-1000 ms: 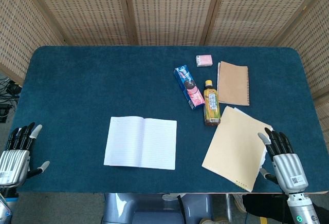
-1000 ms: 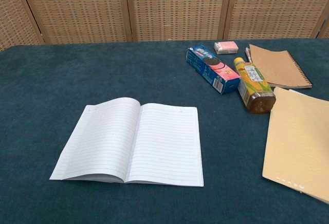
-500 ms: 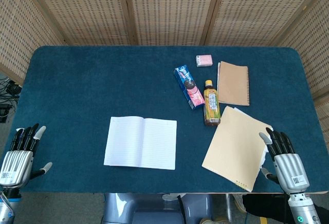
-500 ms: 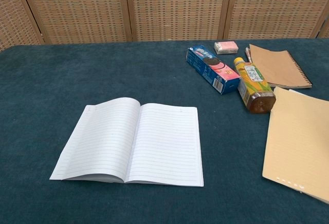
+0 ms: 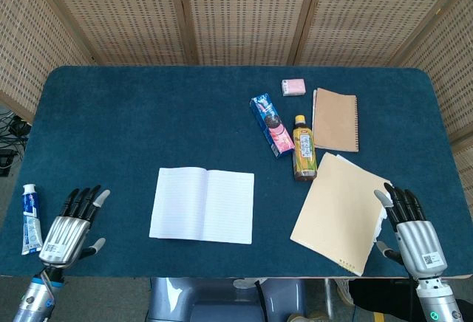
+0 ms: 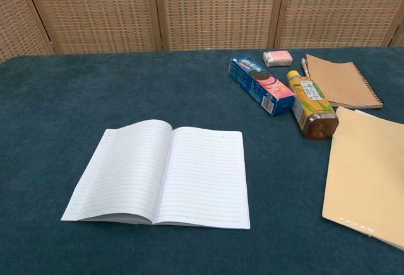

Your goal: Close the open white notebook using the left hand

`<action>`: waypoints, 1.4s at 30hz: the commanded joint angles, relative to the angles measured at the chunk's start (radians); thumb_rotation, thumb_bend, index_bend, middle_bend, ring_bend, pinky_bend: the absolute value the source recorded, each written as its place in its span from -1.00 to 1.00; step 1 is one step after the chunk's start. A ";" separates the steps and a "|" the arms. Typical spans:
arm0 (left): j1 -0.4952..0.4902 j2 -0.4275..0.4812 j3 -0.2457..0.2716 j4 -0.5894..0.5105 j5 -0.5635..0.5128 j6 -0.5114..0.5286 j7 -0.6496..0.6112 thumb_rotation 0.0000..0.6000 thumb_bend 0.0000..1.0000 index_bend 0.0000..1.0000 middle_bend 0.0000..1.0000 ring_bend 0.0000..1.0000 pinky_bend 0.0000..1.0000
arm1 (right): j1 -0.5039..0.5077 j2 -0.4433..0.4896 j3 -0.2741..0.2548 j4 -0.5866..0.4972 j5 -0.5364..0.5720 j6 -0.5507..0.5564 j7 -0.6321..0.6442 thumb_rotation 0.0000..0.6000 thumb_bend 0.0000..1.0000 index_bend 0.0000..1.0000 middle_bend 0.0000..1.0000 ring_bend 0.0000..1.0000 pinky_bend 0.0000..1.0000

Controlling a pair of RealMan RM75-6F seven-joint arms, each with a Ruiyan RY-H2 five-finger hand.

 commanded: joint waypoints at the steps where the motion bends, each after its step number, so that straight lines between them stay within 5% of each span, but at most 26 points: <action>1: -0.035 -0.045 0.001 -0.017 -0.013 -0.058 0.064 1.00 -0.48 -1.00 -1.00 -1.00 -1.00 | 0.000 -0.001 0.000 0.001 -0.002 0.000 0.002 1.00 -0.82 -0.97 -1.00 -1.00 -1.00; 22: -0.145 -0.292 -0.037 0.073 -0.116 -0.219 0.273 1.00 -0.38 -1.00 -1.00 -1.00 -1.00 | 0.002 0.010 0.002 -0.001 0.007 -0.004 0.033 1.00 -0.82 -0.97 -1.00 -1.00 -1.00; 42: -0.181 -0.357 -0.015 0.126 -0.166 -0.233 0.298 1.00 -0.38 -1.00 -1.00 -1.00 -1.00 | 0.000 0.009 0.002 -0.004 0.007 -0.001 0.040 1.00 -0.82 -0.97 -1.00 -1.00 -1.00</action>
